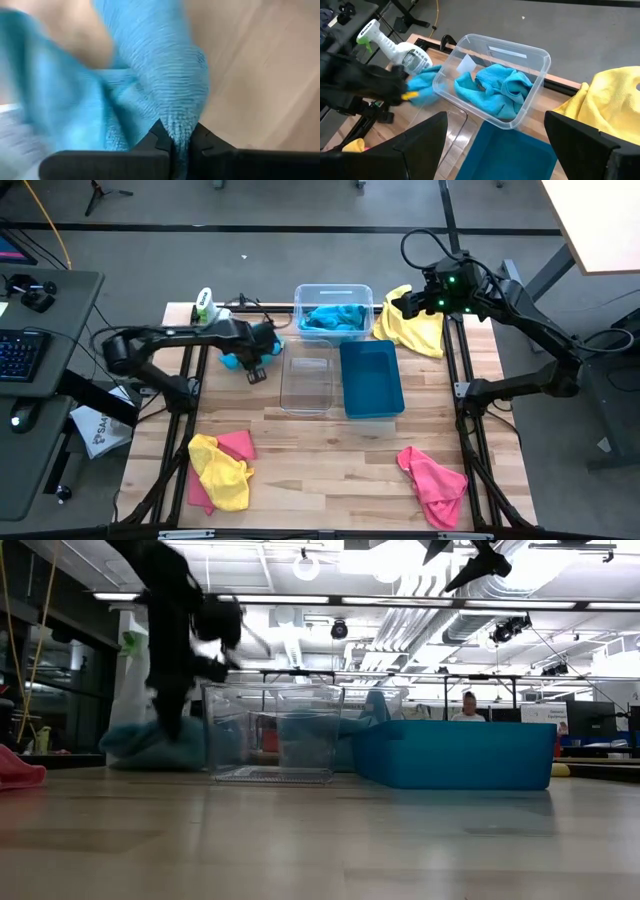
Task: Sort microfiber towel by color & place in baskets
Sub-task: Put the blue towel into the top transparent bin
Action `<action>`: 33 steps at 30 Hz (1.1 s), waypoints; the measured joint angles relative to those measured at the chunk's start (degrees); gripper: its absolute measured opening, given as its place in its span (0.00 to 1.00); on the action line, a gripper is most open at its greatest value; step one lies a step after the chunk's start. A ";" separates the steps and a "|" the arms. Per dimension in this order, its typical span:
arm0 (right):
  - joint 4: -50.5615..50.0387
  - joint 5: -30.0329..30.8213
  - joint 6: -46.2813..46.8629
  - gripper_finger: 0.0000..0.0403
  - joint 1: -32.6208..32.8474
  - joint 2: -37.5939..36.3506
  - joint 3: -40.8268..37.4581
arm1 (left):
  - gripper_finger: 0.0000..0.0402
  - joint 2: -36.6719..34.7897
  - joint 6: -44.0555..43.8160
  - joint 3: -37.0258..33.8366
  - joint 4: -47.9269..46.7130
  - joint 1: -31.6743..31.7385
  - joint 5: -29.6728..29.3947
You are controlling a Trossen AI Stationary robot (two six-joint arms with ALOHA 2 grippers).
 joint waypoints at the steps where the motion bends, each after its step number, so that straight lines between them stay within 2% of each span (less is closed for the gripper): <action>1: 0.12 -0.02 0.02 0.81 0.00 0.00 0.00 | 0.01 -2.29 -1.13 1.07 -0.81 0.00 -0.55; 7: 0.38 -0.02 1.03 0.81 0.00 0.00 -0.01 | 0.00 -14.24 -6.84 13.55 -5.68 -0.16 -7.06; 12: 1.12 -0.06 1.03 0.81 0.00 0.00 -0.02 | 0.00 -15.68 -4.09 27.37 -2.11 -2.04 -13.92; 15: 2.65 -0.04 1.40 0.81 0.00 0.00 -0.02 | 0.00 -13.88 1.11 32.11 7.30 -3.34 -14.28; 19: 2.69 1.23 2.99 0.81 0.00 -0.02 -0.02 | 0.00 -9.06 8.96 34.27 22.03 -4.37 -13.83; 24: 2.67 1.30 2.29 0.81 -0.02 -0.20 -0.02 | 0.00 -1.19 12.73 36.04 40.73 -4.59 -7.17; 26: 2.65 1.35 1.98 0.81 -0.02 -0.20 -0.02 | 0.00 1.55 12.50 36.76 45.75 -4.50 -6.30; 29: 2.63 1.49 1.75 0.81 0.00 -0.20 -0.02 | 0.00 4.62 11.81 36.85 47.15 -4.48 -6.67; 33: 2.47 1.50 0.50 0.81 0.00 -0.20 -0.02 | 0.00 8.30 7.60 36.83 40.74 -4.46 -6.51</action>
